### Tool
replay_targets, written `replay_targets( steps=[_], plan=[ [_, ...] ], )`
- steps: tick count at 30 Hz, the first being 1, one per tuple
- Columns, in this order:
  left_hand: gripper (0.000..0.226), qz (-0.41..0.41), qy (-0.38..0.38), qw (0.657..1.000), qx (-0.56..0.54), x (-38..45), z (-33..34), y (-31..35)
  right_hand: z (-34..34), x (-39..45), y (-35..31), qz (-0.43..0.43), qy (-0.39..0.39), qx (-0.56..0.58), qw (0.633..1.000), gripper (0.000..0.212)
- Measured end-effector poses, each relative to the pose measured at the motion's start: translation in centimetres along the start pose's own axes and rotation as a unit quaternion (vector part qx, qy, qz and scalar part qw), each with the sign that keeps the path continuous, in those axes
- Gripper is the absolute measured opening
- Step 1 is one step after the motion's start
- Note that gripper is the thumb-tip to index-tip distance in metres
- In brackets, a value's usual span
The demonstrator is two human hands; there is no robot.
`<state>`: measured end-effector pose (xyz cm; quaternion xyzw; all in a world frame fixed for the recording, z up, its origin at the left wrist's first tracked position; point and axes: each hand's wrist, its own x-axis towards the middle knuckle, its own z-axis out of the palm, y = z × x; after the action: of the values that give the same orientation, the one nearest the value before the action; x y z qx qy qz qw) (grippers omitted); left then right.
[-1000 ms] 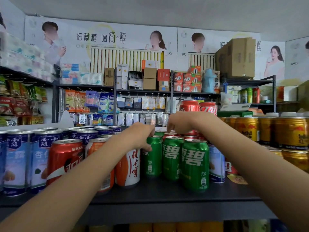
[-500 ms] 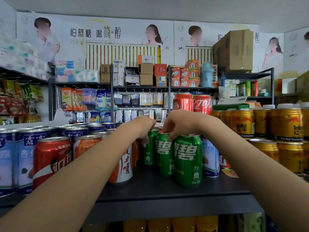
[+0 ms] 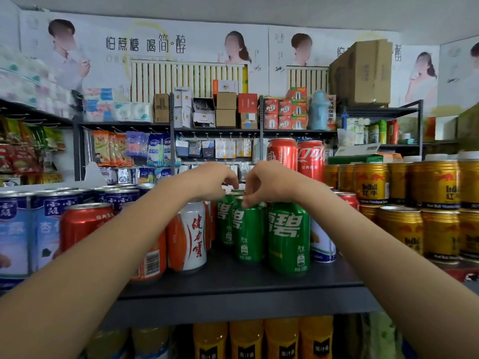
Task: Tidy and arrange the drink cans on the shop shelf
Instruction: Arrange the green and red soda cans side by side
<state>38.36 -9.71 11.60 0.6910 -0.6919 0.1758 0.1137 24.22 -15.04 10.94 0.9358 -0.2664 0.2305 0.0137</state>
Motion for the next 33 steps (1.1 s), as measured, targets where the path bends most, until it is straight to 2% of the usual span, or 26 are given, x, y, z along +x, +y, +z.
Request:
replay_targets(
  steps=[4, 7, 10, 16, 20, 24, 26, 29, 33],
  plan=[
    [0.033, 0.039, -0.045, 0.993, -0.106, -2.3, -0.2, 0.0, -1.4, -3.4, 1.4, 0.017, 0.087, 0.030, 0.996, 0.021],
    [0.019, 0.045, -0.017, 0.986, -0.159, -2.3, 0.5, 0.5, -1.0, -5.9, 2.4, 0.055, 0.071, 0.034, 0.995, 0.030],
    [0.007, 0.045, 0.018, 0.989, -0.138, -1.7, 1.0, 0.9, 0.4, -7.3, 2.6, 0.080, 0.038, 0.068, 0.994, 0.042],
    [0.008, -0.014, 0.039, 0.992, -0.117, -1.1, 1.6, 0.5, 1.9, -7.5, 2.6, 0.103, 0.105, 0.121, 0.982, 0.054],
    [0.004, -0.022, 0.024, 0.996, -0.089, -0.7, 1.0, 0.3, 2.7, -6.3, 1.3, 0.065, 0.080, 0.204, 0.974, 0.052],
    [0.007, 0.002, 0.026, 0.996, -0.088, -0.6, 1.1, 0.5, 3.8, -5.0, 0.0, 0.034, 0.079, 0.248, 0.965, 0.063],
    [0.005, -0.003, 0.018, 0.995, -0.103, -1.3, 0.7, -0.6, 4.4, -5.3, -0.2, 0.043, 0.097, 0.281, 0.954, 0.068],
    [0.017, -0.008, -0.004, 0.995, -0.104, -2.9, 0.3, -2.4, 6.0, -6.6, -1.0, 0.077, 0.142, 0.275, 0.948, 0.077],
    [0.017, -0.029, 0.047, 0.993, -0.104, -3.6, 0.6, -2.0, 8.5, -6.9, -2.6, 0.095, 0.191, 0.243, 0.946, 0.090]
  ],
)
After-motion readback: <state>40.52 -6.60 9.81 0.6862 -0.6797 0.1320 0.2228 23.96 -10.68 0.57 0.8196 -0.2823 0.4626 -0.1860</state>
